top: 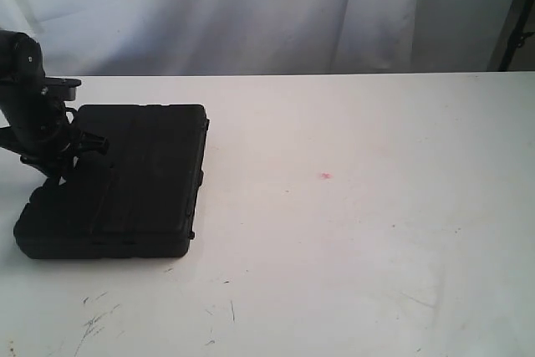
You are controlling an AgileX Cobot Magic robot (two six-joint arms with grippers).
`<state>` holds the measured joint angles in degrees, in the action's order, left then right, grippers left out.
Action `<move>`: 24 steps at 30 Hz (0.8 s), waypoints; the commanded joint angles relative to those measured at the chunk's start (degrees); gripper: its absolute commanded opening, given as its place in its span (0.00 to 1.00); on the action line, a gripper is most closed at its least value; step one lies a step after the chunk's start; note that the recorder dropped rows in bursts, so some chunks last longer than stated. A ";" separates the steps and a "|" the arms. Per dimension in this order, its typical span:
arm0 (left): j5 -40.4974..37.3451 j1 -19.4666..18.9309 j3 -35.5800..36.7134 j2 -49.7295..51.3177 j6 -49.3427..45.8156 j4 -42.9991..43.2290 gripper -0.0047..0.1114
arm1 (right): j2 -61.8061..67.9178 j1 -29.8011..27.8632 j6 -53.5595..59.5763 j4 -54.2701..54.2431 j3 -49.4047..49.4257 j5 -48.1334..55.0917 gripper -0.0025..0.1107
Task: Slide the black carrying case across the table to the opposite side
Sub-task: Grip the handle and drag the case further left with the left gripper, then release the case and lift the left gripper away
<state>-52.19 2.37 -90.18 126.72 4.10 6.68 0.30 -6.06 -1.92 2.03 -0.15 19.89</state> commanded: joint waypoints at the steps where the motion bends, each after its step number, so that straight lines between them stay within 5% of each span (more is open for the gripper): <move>1: 1.11 -0.11 -0.15 -1.43 -0.19 1.16 0.05 | -0.30 0.15 -0.24 -0.07 0.15 -0.12 0.02; 6: 1.22 -0.11 -0.15 -1.43 -0.19 -0.15 0.14 | -0.30 0.15 -0.24 -0.07 0.15 -0.12 0.02; 11: 0.81 -0.11 -0.15 -2.66 -0.04 -0.78 0.47 | -0.30 0.15 -0.24 -0.07 0.15 -0.12 0.02; 14: 0.81 -0.11 -0.15 -4.52 0.44 -0.78 0.56 | -0.30 0.15 -0.24 -0.07 0.15 -0.12 0.02; 19: 0.92 -0.11 -0.15 -8.56 0.57 -1.18 0.49 | -0.30 0.15 -0.24 -0.07 0.15 -0.12 0.02; 24: 0.12 -0.11 -0.15 -13.50 0.57 -3.55 0.22 | -0.30 0.15 -0.24 -0.07 0.15 -0.12 0.02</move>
<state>-51.84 2.37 -90.18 116.61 4.08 4.63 0.30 -6.06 -1.92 2.03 -0.15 19.89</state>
